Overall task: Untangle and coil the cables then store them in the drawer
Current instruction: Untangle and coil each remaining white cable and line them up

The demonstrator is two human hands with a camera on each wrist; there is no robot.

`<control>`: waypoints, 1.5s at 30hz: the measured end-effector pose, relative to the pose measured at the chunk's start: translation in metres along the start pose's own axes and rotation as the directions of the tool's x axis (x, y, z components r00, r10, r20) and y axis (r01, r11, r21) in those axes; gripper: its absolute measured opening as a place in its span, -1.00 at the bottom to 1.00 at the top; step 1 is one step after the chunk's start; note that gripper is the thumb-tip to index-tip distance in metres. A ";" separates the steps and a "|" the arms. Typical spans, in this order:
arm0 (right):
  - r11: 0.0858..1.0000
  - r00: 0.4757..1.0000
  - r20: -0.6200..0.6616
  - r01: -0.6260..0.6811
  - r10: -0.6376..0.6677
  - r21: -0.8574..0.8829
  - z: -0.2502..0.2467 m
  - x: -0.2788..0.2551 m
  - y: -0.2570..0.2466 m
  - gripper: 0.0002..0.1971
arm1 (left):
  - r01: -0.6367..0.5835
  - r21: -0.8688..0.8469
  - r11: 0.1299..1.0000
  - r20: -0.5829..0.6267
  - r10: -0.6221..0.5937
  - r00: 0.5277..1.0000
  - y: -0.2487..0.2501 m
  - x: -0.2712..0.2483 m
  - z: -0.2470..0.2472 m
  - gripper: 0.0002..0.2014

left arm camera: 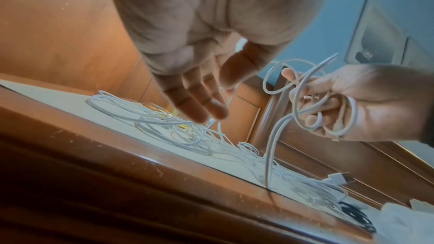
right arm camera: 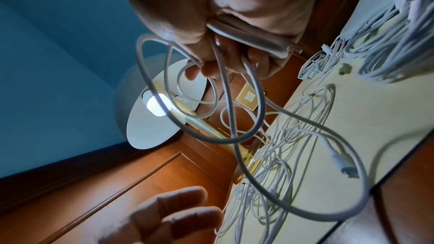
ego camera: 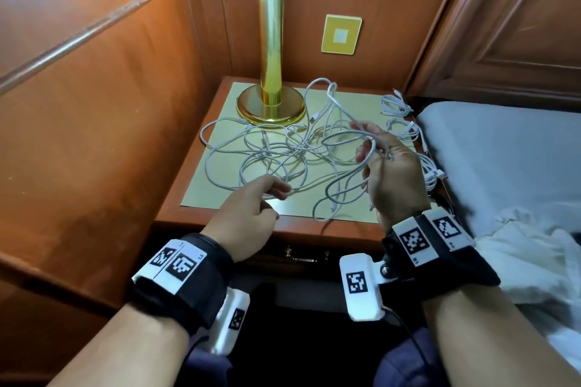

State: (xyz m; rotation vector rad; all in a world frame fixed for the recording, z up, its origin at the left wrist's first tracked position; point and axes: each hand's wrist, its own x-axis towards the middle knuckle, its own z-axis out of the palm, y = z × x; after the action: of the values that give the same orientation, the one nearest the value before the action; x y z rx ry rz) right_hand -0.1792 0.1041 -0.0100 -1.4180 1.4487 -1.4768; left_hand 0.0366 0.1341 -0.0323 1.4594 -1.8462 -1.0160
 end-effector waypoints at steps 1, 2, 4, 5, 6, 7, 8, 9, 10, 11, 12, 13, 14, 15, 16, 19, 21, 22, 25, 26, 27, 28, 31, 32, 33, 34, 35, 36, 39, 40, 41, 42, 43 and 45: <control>1.000 1.000 0.013 -0.018 0.018 0.001 0.000 -0.001 -0.002 -0.57 | -0.004 -0.011 1.000 -0.058 0.003 0.998 -0.002 0.002 0.000 -0.56; 0.999 0.999 0.036 -0.036 0.036 0.003 0.001 -0.002 -0.003 -0.57 | -0.007 -0.012 1.000 -0.110 0.005 0.994 -0.003 0.004 0.001 -0.57; 0.998 0.993 0.096 -0.060 0.061 -0.009 0.005 -0.006 -0.005 -0.54 | -0.014 -0.040 0.999 -0.192 0.006 0.981 -0.005 0.007 0.002 -0.57; 0.998 0.990 0.127 -0.063 0.065 -0.017 0.006 -0.008 -0.006 -0.49 | -0.017 -0.070 0.997 -0.225 0.001 0.974 -0.004 0.009 0.002 -0.54; 0.998 0.984 0.168 -0.054 0.057 -0.024 0.008 -0.010 -0.005 -0.44 | -0.026 -0.106 0.994 -0.250 -0.001 0.968 -0.003 0.010 0.003 -0.50; 0.999 0.976 0.212 -0.035 0.043 -0.042 0.010 -0.012 -0.006 -0.42 | -0.038 -0.142 0.989 -0.265 -0.001 0.964 -0.003 0.011 0.004 -0.46; 0.997 0.965 0.260 -0.008 0.027 -0.073 0.012 -0.014 -0.006 -0.42 | -0.055 -0.183 0.982 -0.279 0.002 0.960 -0.002 0.013 0.004 -0.42; 0.993 0.952 0.306 0.025 0.013 -0.119 0.013 -0.017 -0.008 -0.46 | -0.070 -0.238 0.969 -0.288 -0.001 0.958 -0.002 0.014 0.005 -0.39; 0.981 0.940 0.342 0.065 0.001 -0.181 0.013 -0.019 -0.009 -0.49 | -0.088 -0.316 0.945 -0.295 -0.010 0.956 -0.001 0.016 0.005 -0.37; 0.965 0.925 0.380 0.107 -0.007 -0.241 0.013 -0.020 -0.009 -0.51 | -0.096 -0.403 0.910 -0.294 -0.029 0.956 0.000 0.017 0.004 -0.36; 0.949 0.910 0.414 0.136 -0.006 -0.285 0.013 -0.021 -0.009 -0.55 | -0.096 -0.490 0.867 -0.280 -0.053 0.958 0.000 0.018 0.003 -0.37; 0.938 0.895 0.446 0.152 0.003 -0.311 0.013 -0.022 -0.008 -0.57 | -0.083 -0.566 0.820 -0.253 -0.077 0.964 0.002 0.019 0.000 -0.40; 0.930 0.882 0.472 0.163 0.012 -0.328 0.012 -0.022 -0.007 -0.59 | -0.063 -0.635 0.770 -0.217 -0.099 0.971 0.003 0.020 -0.002 -0.43; 0.924 0.870 0.493 0.169 0.023 -0.343 0.012 -0.022 -0.006 -0.62 | -0.042 -0.689 0.724 -0.185 -0.120 0.975 0.004 0.020 -0.003 -0.45; 0.918 0.859 0.510 0.171 0.039 -0.358 0.013 -0.022 -0.005 -0.65 | -0.029 -0.722 0.691 -0.173 -0.139 0.975 0.003 0.020 -0.003 -0.47; 0.902 0.832 0.547 0.162 0.093 -0.400 0.015 -0.024 -0.006 -0.71 | -0.053 -0.678 0.733 -0.283 -0.194 0.939 0.003 0.022 0.000 -0.73; 0.894 0.821 0.558 0.155 0.120 -0.421 0.016 -0.025 -0.007 -0.71 | -0.086 -0.564 0.821 -0.401 -0.182 0.898 -0.003 0.026 0.002 -0.85; 0.893 0.821 0.557 0.153 0.124 -0.424 0.016 -0.026 -0.007 -0.71 | -0.105 -0.500 0.859 -0.461 -0.161 0.873 -0.006 0.027 0.002 -0.90; 0.893 0.843 0.529 0.160 0.099 -0.422 0.017 -0.027 -0.006 -0.71 | -0.191 -0.349 0.917 -0.618 -0.072 0.783 -0.008 0.024 -0.004 -0.93; 0.888 0.852 0.516 0.169 0.087 -0.428 0.017 -0.027 -0.005 -0.71 | -0.222 -0.306 0.926 -0.655 -0.036 0.754 -0.005 0.022 -0.006 -0.90; 0.881 0.858 0.507 0.177 0.080 -0.438 0.017 -0.027 -0.005 -0.71 | -0.247 -0.268 0.931 -0.681 -0.002 0.732 -0.003 0.020 -0.008 -0.84; 0.873 0.860 0.505 0.185 0.079 -0.452 0.017 -0.027 -0.004 -0.70 | -0.266 -0.235 0.935 -0.696 0.029 0.718 0.000 0.018 -0.010 -0.77; 0.852 0.846 0.523 0.197 0.102 -0.484 0.017 -0.027 -0.003 -0.71 | -0.304 -0.146 0.942 -0.729 0.105 0.676 0.003 0.013 -0.014 -0.63; 0.851 0.844 0.526 0.198 0.105 -0.487 0.018 -0.027 -0.003 -0.71 | -0.307 -0.123 0.944 -0.747 0.116 0.654 0.001 0.012 -0.016 -0.61; 0.850 0.845 0.525 0.200 0.102 -0.488 0.018 -0.028 -0.004 -0.72 | -0.306 -0.116 0.945 -0.765 0.112 0.634 0.000 0.013 -0.017 -0.60; 0.850 0.848 0.522 0.206 0.092 -0.486 0.019 -0.028 -0.004 -0.73 | -0.300 -0.122 0.946 -0.778 0.096 0.620 -0.002 0.013 -0.019 -0.59; 0.851 0.854 0.515 0.213 0.077 -0.480 0.020 -0.028 -0.003 -0.74 | -0.292 -0.126 0.948 -0.788 0.083 0.610 -0.004 0.014 -0.021 -0.60; 0.855 0.860 0.507 0.219 0.058 -0.470 0.020 -0.029 -0.004 -0.74 | -0.282 -0.115 0.952 -0.795 0.082 0.601 -0.005 0.013 -0.022 -0.62; 0.884 0.881 0.472 0.221 0.000 -0.412 0.019 -0.030 -0.010 -0.78 | -0.289 -0.089 0.953 -0.786 0.111 0.608 -0.002 0.007 -0.024 -0.69; 0.904 0.889 0.459 0.205 -0.012 -0.375 0.018 -0.030 -0.013 -0.80 | -0.301 -0.100 0.948 -0.771 0.117 0.626 -0.001 0.005 -0.025 -0.68; 0.922 0.896 0.444 0.188 -0.020 -0.337 0.017 -0.031 -0.018 -0.81 | -0.314 -0.113 0.943 -0.751 0.126 0.648 0.001 0.002 -0.025 -0.64; 0.936 0.902 0.430 0.175 -0.029 -0.305 0.015 -0.033 -0.022 -0.82 | -0.330 -0.122 0.936 -0.728 0.141 0.671 0.004 -0.003 -0.025 -0.58; 0.947 0.907 0.420 0.165 -0.036 -0.276 0.013 -0.037 -0.025 -0.82 | -0.352 -0.126 0.927 -0.704 0.166 0.690 0.009 -0.008 -0.026 -0.53; 0.961 0.907 0.422 0.126 -0.011 -0.247 0.009 -0.052 -0.028 -0.77 | -0.404 -0.127 0.906 -0.661 0.227 0.715 0.016 -0.021 -0.026 -0.47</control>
State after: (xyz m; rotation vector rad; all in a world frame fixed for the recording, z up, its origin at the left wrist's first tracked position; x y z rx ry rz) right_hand -0.1519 0.1559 0.0019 -1.8358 1.3663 -0.9520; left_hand 0.0543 0.1511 -0.0038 1.0789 -1.3295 -0.4741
